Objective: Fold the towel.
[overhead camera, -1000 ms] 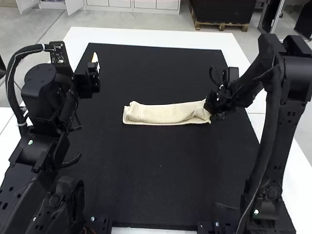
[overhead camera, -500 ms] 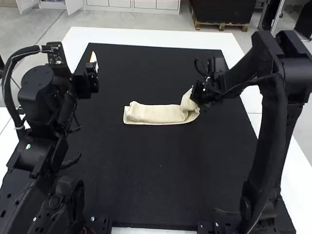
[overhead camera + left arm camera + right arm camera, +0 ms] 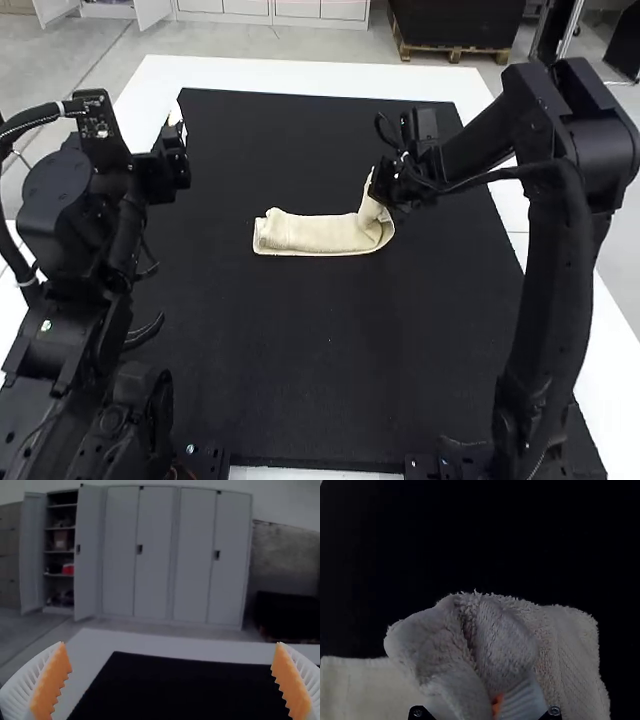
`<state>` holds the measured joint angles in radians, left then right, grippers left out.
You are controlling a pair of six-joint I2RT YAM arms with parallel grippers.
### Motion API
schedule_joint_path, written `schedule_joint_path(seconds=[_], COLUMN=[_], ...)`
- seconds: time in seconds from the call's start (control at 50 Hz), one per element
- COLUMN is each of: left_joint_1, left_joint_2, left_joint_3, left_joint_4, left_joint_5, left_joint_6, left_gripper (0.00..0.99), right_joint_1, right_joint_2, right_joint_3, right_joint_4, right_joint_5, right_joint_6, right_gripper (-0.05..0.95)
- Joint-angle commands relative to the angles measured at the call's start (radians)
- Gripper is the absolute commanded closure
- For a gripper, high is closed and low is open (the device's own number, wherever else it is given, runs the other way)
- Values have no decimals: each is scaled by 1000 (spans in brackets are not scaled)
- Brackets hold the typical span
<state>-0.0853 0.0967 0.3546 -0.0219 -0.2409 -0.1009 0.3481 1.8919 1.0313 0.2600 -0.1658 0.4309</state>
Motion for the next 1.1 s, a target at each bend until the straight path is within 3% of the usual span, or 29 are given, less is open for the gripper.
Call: schedule_joint_path(seconds=[0.0, 0.52, 1.08], left_joint_1=[-1, 2, 18], left_joint_2=[-12, -57, -84], left_joint_3=[-3, -3, -14], left_joint_4=[0, -24, -38], left_joint_5=[-20, -24, -26], left_joint_6=[18, 17, 26], left_gripper=[52, 52, 51], right_joint_1=[51, 232, 333], right_joint_2=[-20, 49, 148], right_joint_3=[38, 101, 196], right_joint_4=[7, 4, -4], right_joint_5=[32, 124, 169], right_joint_6=[23, 39, 39], right_gripper=[902, 902, 902])
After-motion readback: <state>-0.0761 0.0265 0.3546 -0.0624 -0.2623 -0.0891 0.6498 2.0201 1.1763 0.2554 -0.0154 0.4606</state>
